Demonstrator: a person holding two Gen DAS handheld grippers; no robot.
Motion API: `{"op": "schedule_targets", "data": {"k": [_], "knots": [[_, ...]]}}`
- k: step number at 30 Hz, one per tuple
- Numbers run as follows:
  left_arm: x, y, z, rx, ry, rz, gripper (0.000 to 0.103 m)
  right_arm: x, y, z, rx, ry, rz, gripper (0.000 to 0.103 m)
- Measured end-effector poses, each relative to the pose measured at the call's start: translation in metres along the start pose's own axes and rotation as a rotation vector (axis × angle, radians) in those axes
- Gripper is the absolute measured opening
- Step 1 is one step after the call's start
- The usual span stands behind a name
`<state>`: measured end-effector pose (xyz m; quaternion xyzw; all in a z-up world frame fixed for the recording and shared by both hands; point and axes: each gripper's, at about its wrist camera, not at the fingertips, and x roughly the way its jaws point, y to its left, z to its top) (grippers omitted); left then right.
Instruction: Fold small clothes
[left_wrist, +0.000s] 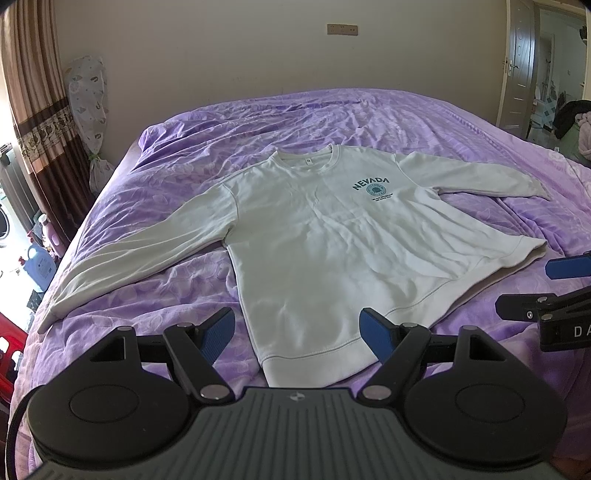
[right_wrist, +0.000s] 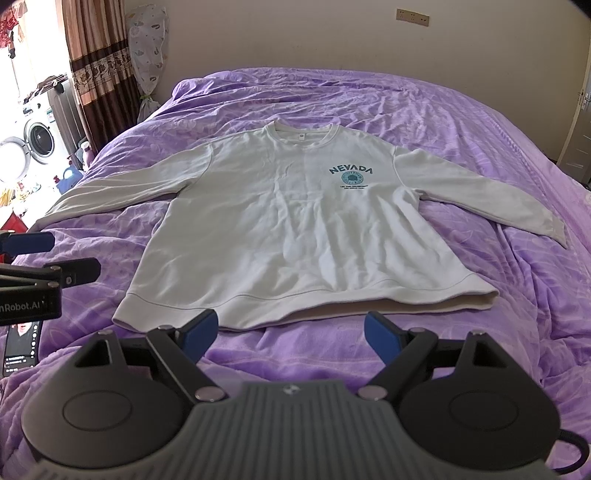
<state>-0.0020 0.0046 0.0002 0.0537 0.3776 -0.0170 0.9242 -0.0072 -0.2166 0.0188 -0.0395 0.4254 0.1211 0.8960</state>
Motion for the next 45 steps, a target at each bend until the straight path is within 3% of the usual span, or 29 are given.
{"op": "schedule_targets", "data": {"k": [23,27,31,35,39,45], "knots": [[-0.004,0.000,0.004,-0.004,-0.001,0.004,0.090,0.003,0.001,0.001,0.002,0.008,0.007,0.083],[-0.012,0.017,0.013,-0.013,-0.036,0.041,0.084,0.001,-0.002,0.007,-0.006,-0.026,0.014,0.082],[-0.023,0.056,0.034,-0.034,-0.097,0.143,0.081,-0.001,-0.022,0.028,0.041,-0.102,0.045,0.082],[-0.030,0.114,0.059,-0.105,-0.135,0.226,0.079,0.004,-0.043,0.058,0.065,-0.162,0.009,0.083],[-0.016,0.184,0.075,-0.233,-0.074,0.282,0.070,0.024,-0.063,0.087,0.066,-0.171,-0.080,0.082],[0.021,0.288,0.060,-0.511,0.041,0.236,0.069,0.054,-0.087,0.114,0.061,-0.271,-0.139,0.077]]}}
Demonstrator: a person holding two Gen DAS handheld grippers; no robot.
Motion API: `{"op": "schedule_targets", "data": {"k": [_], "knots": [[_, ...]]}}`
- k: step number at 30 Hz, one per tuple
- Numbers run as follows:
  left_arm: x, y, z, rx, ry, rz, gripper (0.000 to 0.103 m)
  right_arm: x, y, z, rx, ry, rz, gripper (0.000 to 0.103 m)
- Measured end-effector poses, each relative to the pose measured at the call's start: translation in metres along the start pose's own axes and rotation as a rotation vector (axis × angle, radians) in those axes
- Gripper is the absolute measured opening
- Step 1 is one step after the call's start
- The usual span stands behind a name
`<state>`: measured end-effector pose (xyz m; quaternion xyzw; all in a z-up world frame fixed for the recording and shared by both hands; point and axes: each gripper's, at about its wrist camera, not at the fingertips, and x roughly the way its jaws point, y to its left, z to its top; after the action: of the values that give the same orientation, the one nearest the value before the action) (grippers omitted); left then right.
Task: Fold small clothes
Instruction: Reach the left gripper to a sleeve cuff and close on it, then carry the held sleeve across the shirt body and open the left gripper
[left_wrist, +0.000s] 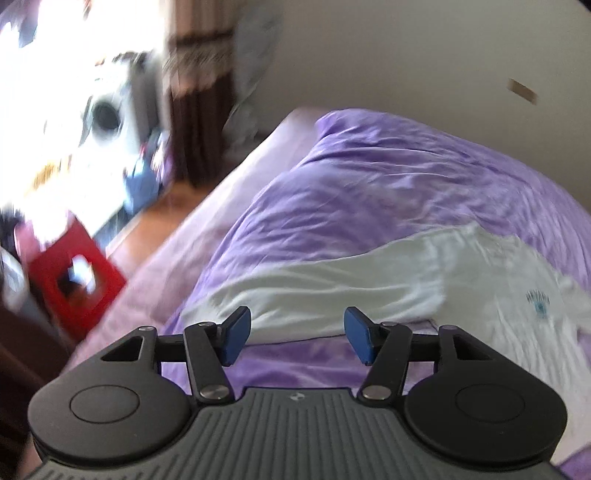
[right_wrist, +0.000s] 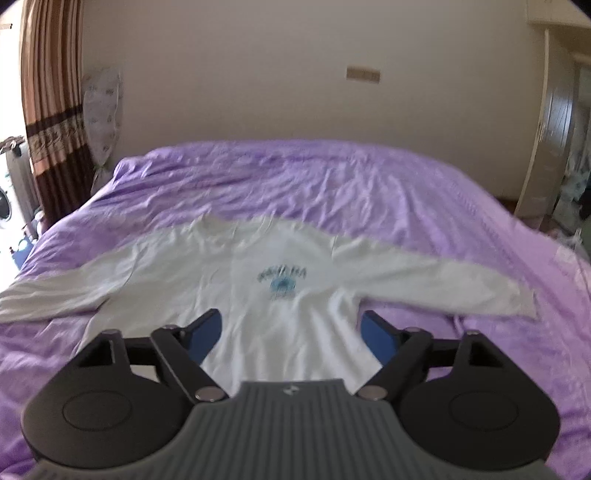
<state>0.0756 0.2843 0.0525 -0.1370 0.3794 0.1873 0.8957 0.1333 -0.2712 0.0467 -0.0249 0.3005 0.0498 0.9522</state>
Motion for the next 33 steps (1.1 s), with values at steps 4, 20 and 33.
{"op": "schedule_targets", "data": {"k": [4,20,33], "knots": [[0.038,0.077,-0.012,-0.284,0.011,-0.118,0.069,0.030,0.002,0.002,0.012,-0.005,-0.029,0.069],[0.155,0.189,-0.090,-0.943,0.026,-0.210,0.043,0.113,0.040,-0.022,-0.043,0.150,0.008,0.052],[0.059,0.042,-0.008,-0.263,-0.279,-0.187,0.007,0.135,0.077,-0.022,-0.110,0.187,0.063,0.053]]}}
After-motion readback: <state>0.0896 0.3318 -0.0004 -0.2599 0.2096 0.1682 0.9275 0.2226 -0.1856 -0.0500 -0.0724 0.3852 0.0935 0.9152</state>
